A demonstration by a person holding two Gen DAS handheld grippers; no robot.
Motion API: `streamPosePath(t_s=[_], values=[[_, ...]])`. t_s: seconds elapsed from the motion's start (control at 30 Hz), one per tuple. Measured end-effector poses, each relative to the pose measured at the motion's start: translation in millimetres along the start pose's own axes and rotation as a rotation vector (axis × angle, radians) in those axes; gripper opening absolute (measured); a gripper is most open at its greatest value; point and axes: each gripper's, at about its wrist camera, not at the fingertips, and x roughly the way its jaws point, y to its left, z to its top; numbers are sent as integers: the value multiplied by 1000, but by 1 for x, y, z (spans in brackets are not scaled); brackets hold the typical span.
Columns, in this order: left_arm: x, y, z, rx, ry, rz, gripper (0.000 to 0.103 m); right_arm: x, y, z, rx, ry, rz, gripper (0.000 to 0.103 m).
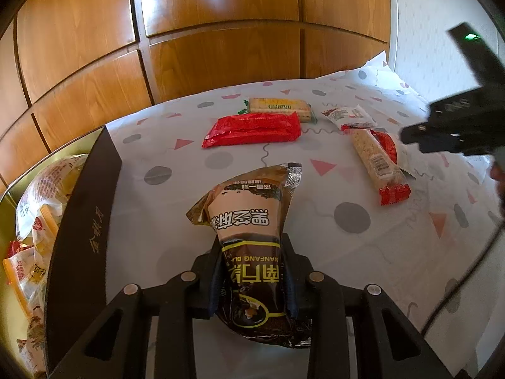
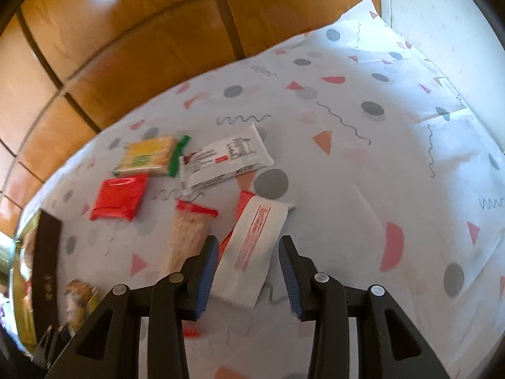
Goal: Organize snacks
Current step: 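Hold the brown bag with the left tool while the right tool grasps a white wrapped packet, then lower the brown snack bag into the tin and open the left tool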
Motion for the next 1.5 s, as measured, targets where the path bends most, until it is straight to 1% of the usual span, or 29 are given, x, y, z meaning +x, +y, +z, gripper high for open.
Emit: streamPosePath(t_s=[0.1,0.17,0.23,0.33,0.43,0.53,0.6,0.7,0.8,0.9,1.03,1.17,1.33,1.43,1.5], values=[[0,1,0,-4,-2,-5,32,15,5,5,-23,25,-14,40],[0,1,-1,-6,-4,-7,32,21,10,6,-67,20,-41,40],[0,1,-1,-7,-5,-8,33,20,15,4,-119,16,-79,32],[0,2,-1,-10,-5,-12,33,14,14,-7,-172,3,-86,31],[0,2,0,-12,-6,-13,33,4,4,-22,-190,-13,-88,31],[0,2,0,-11,-5,-13,33,-4,-6,-34,-214,-25,-50,32],[1,1,0,-10,-5,-10,33,-5,-5,-39,-246,-38,-46,32],[0,1,0,-9,-4,-7,33,-2,-1,-40,-256,-54,-64,35],[1,0,1,-10,-1,-5,33,-2,4,-46,-277,-84,-97,35],[2,0,3,-12,10,-6,33,-3,6,-50,-299,-112,-109,35],[3,8,7,-61,39,-36,30,-2,7,-58,-349,-169,-119,35],[1,11,8,-94,72,-47,28,-3,5,-58,-334,-180,-105,35],[-10,17,8,-151,115,-95,27,-3,6,-58,-335,-185,-106,35],[-26,25,11,-188,104,-121,27,-4,6,-58,-337,-186,-109,35],[-44,36,19,-211,67,-128,27,-4,6,-58,-337,-187,-111,35]])
